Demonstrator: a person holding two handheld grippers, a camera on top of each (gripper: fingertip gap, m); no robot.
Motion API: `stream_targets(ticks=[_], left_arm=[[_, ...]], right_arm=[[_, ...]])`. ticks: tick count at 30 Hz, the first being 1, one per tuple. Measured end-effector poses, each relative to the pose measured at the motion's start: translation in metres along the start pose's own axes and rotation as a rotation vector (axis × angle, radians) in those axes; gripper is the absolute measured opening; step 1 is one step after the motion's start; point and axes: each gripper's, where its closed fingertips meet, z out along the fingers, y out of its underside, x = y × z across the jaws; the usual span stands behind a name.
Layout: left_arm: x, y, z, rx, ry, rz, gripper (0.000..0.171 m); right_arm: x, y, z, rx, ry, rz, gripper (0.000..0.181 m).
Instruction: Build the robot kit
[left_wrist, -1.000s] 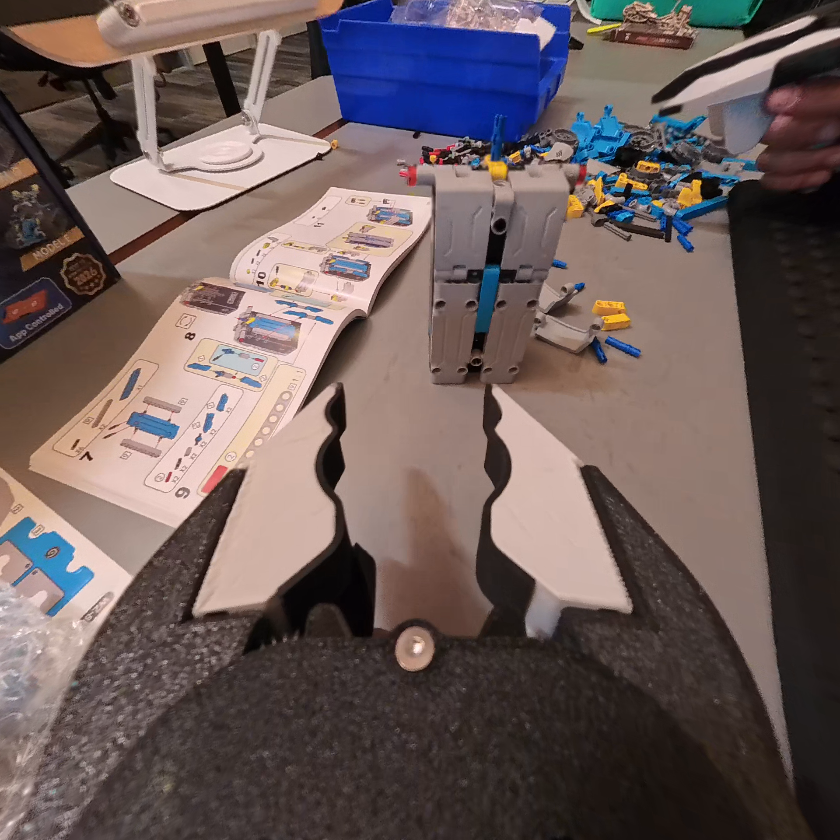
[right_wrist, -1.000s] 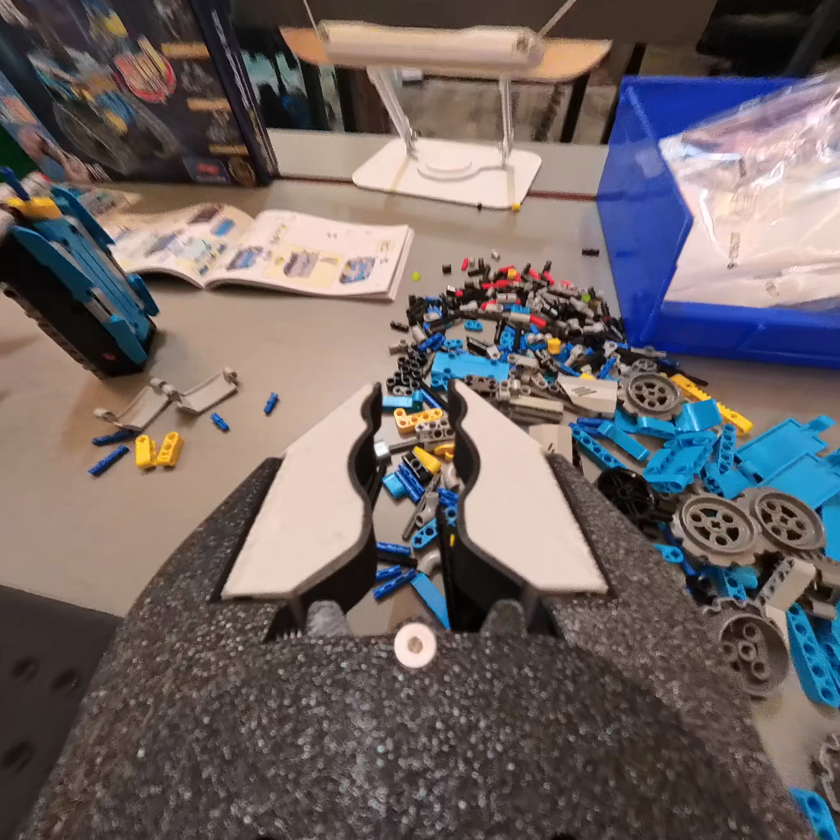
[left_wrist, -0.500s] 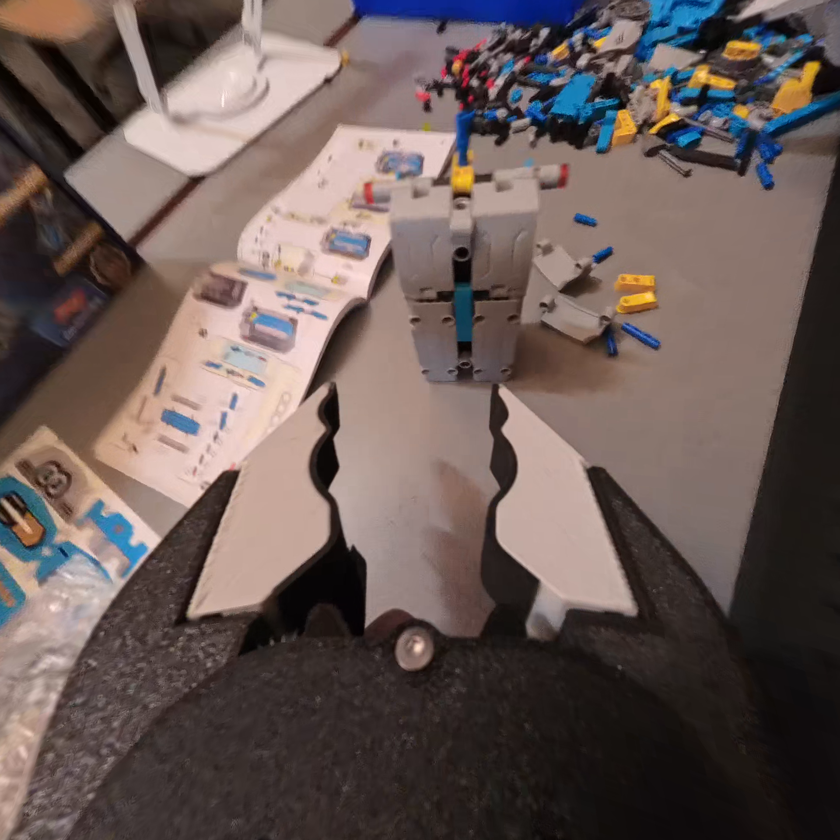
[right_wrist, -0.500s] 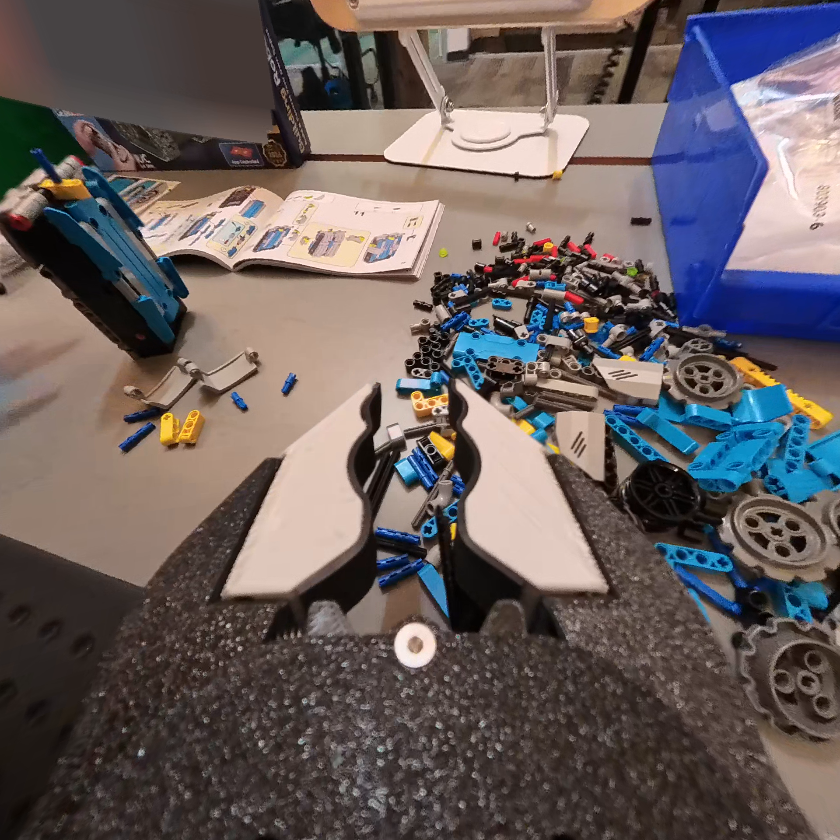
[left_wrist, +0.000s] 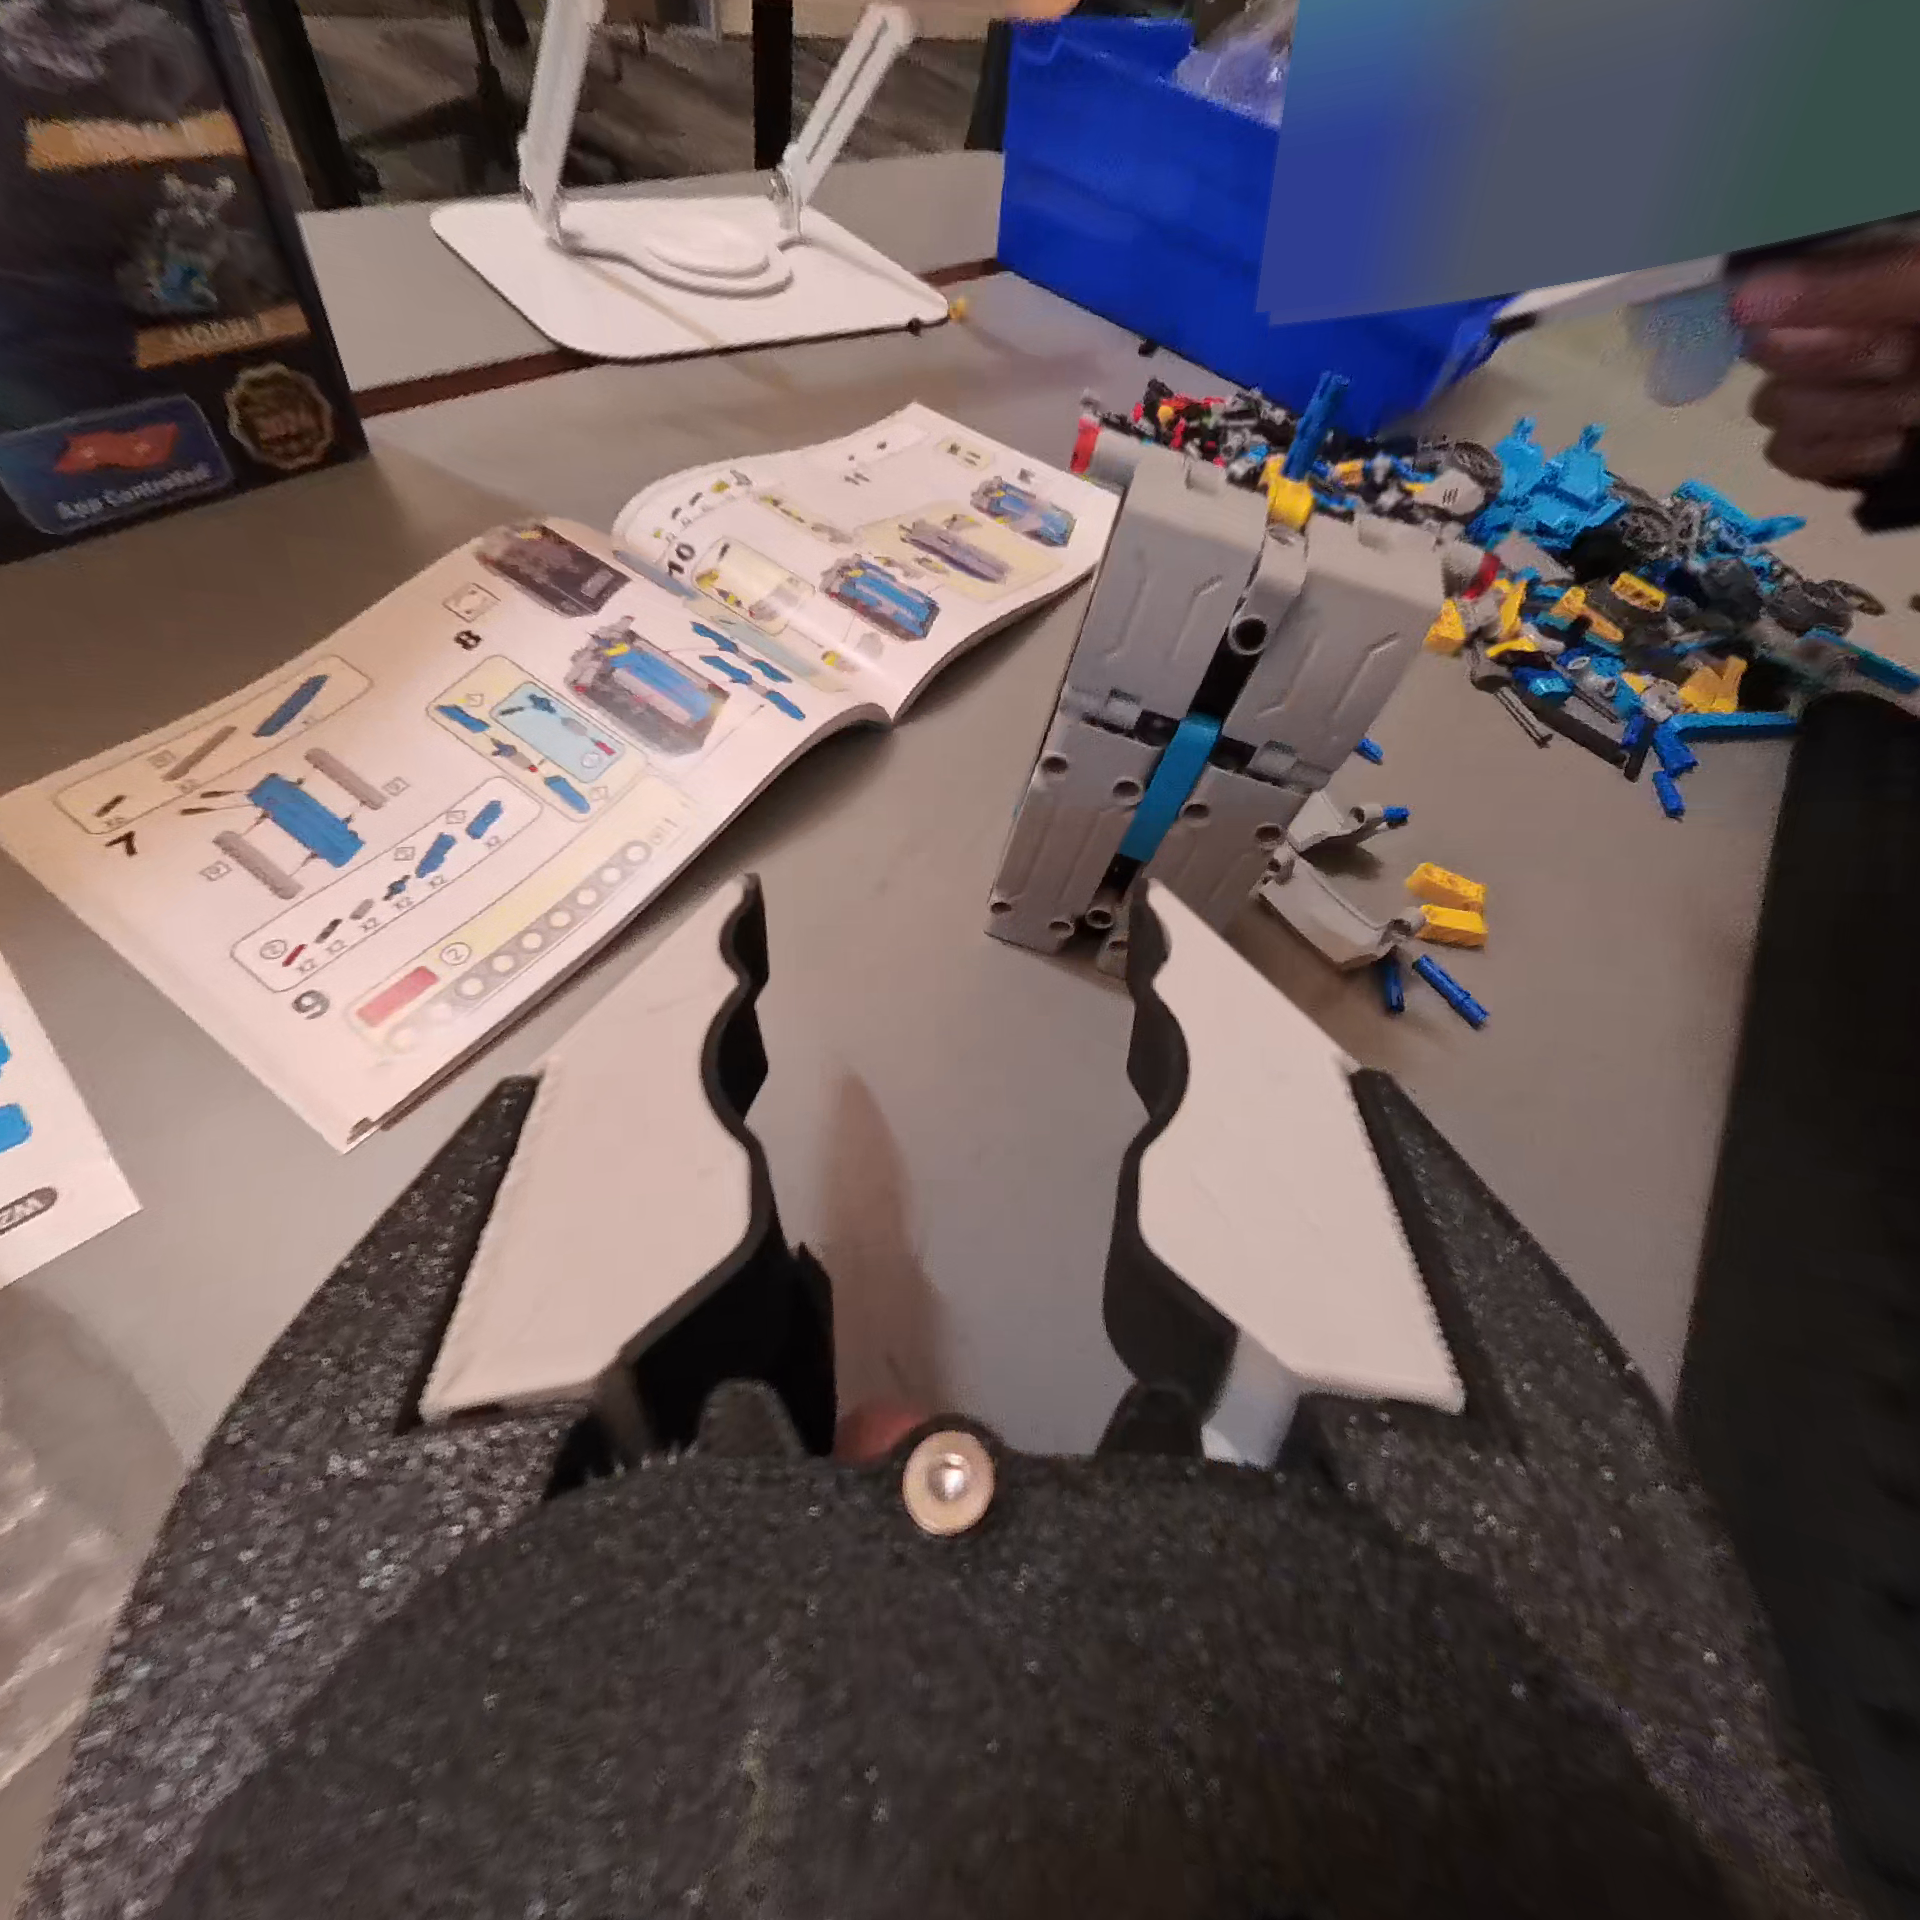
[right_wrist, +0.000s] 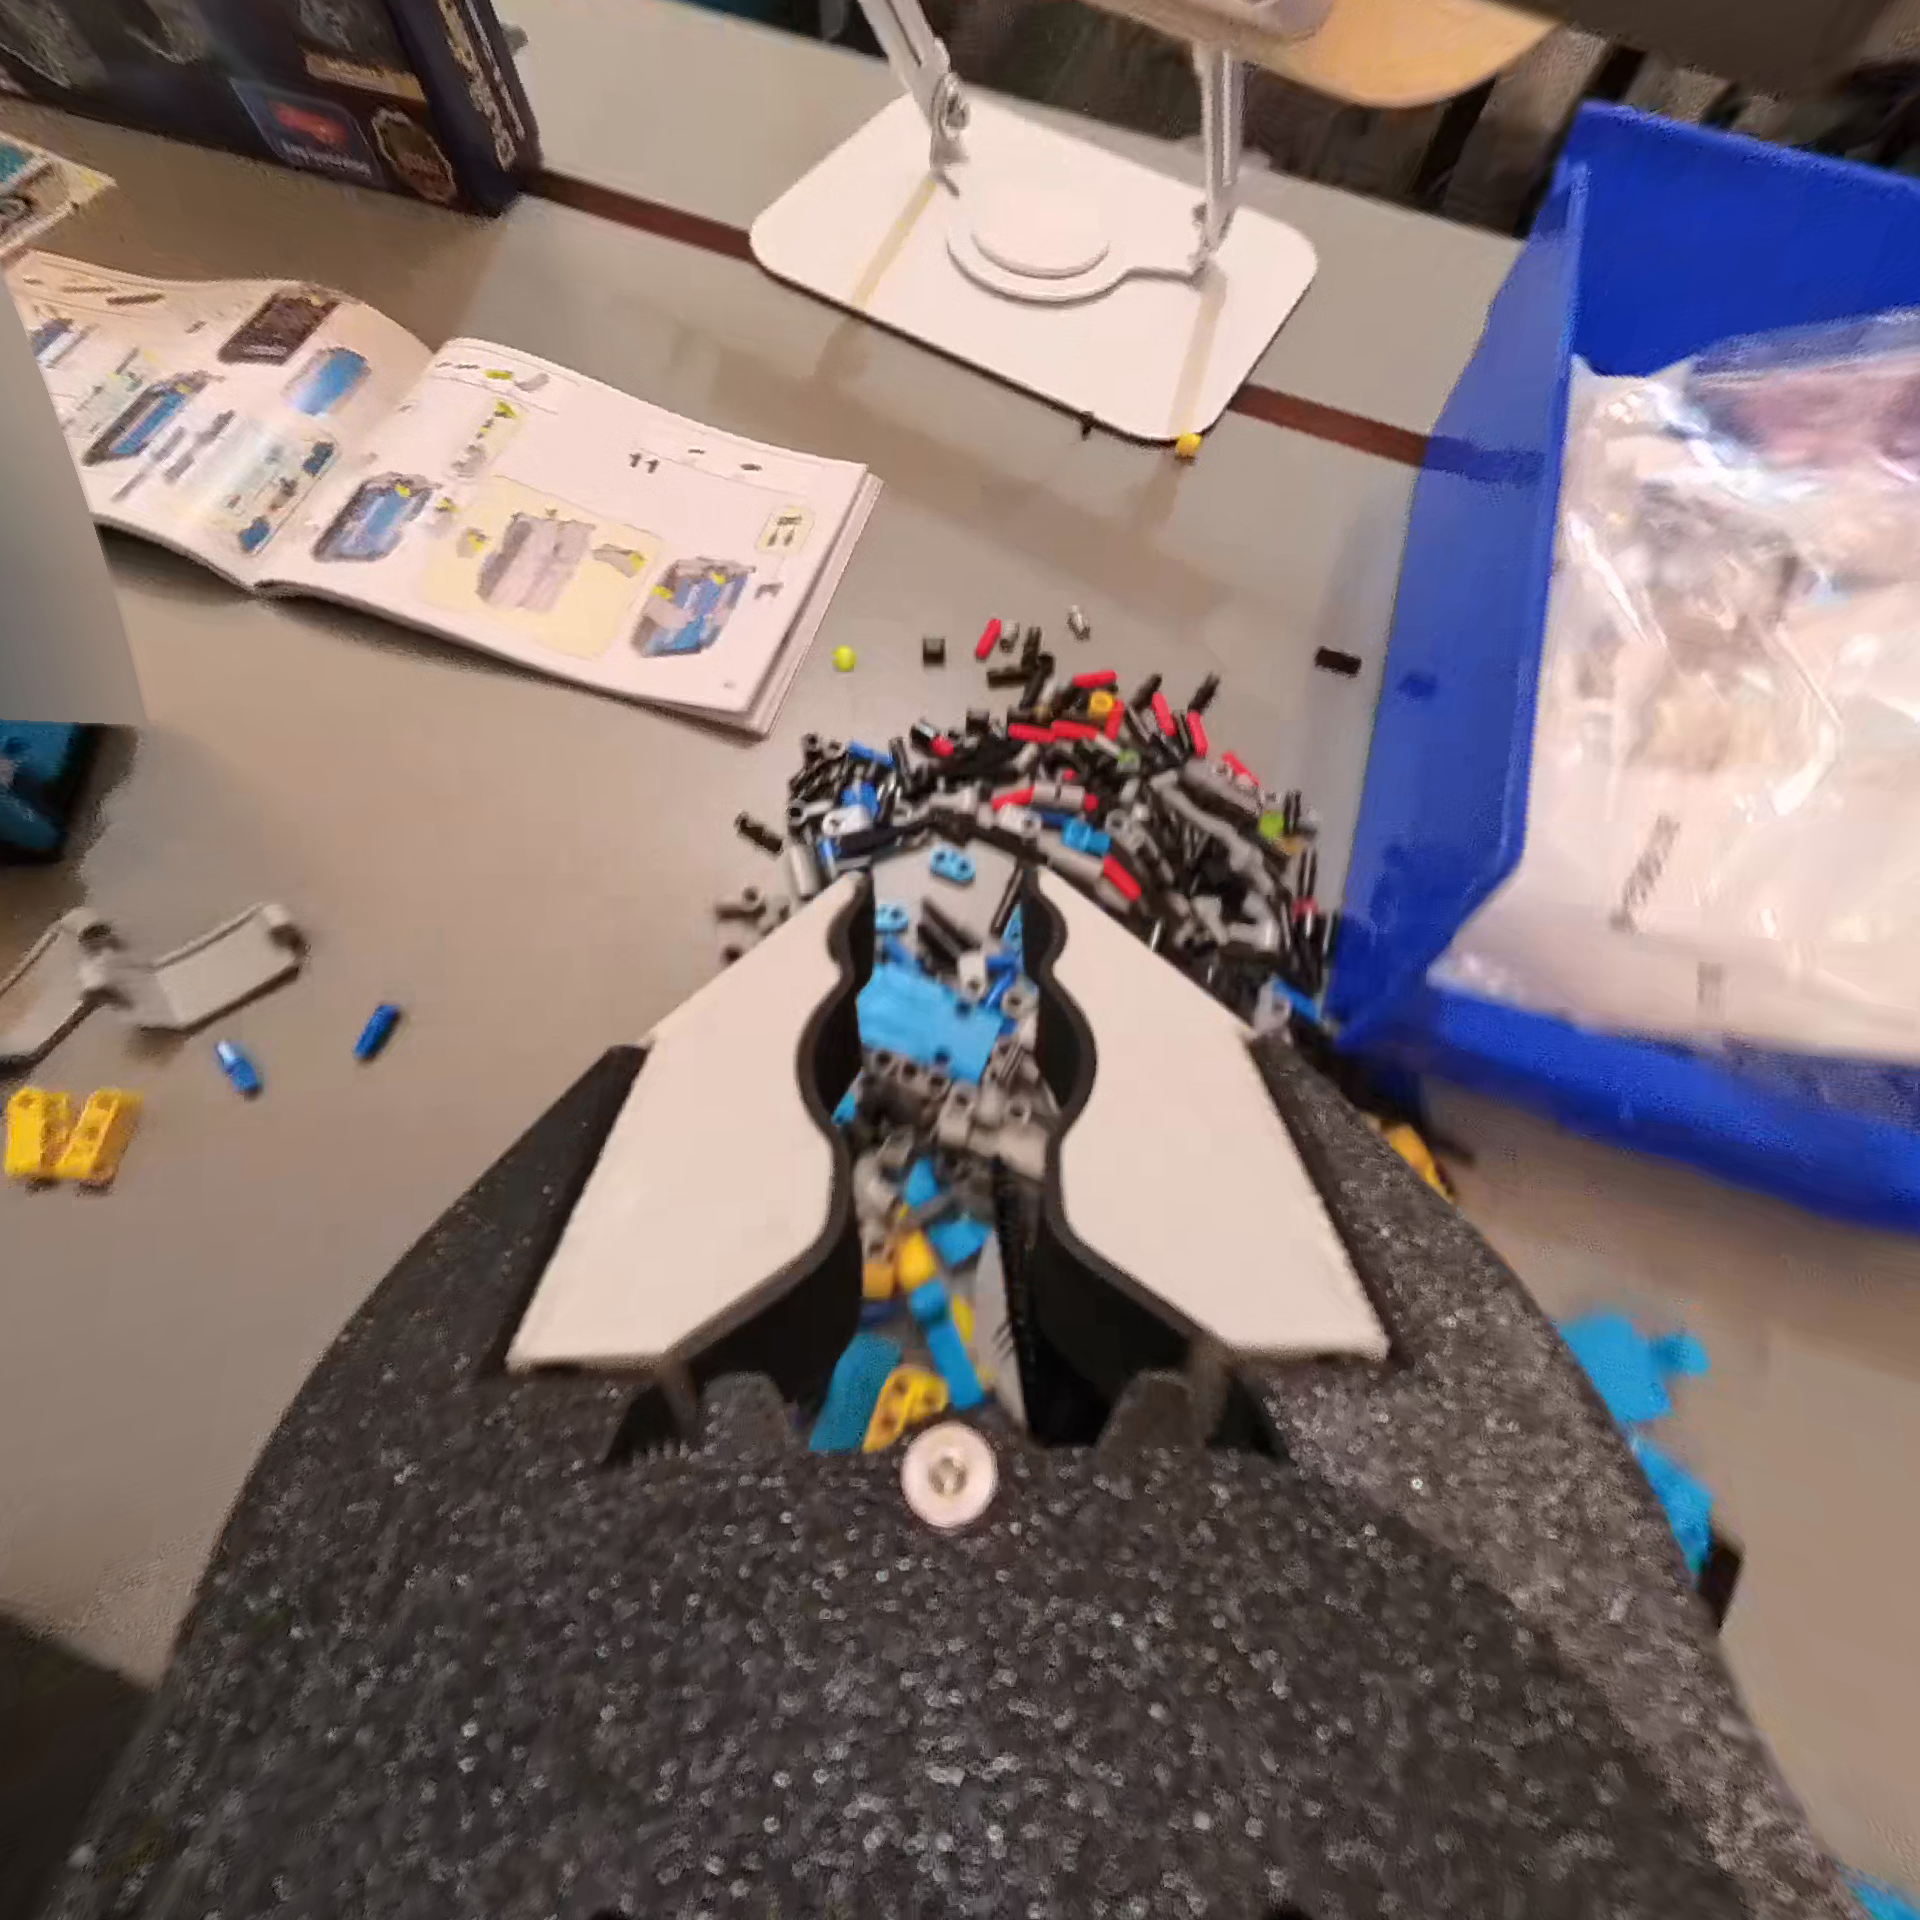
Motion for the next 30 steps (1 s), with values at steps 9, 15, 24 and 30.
stream_targets(ticks=[9,15,24,30], left_arm=[[0.004,0.005,-0.003,-0.014,0.067,-0.037,0.068],[-0.001,0.000,-0.007,0.025,0.092,-0.109,0.068],[0.017,-0.001,-0.008,0.031,0.174,-0.094,0.069],[0.013,-0.003,-0.009,0.046,0.165,-0.121,0.068]], right_arm=[[0.043,-0.013,0.116,-0.250,0.002,0.079,0.034],[0.050,-0.002,0.136,-0.264,0.023,0.103,0.022],[0.055,0.009,0.144,-0.288,0.039,0.079,0.016],[0.051,-0.004,0.131,-0.230,0.034,0.017,0.007]])
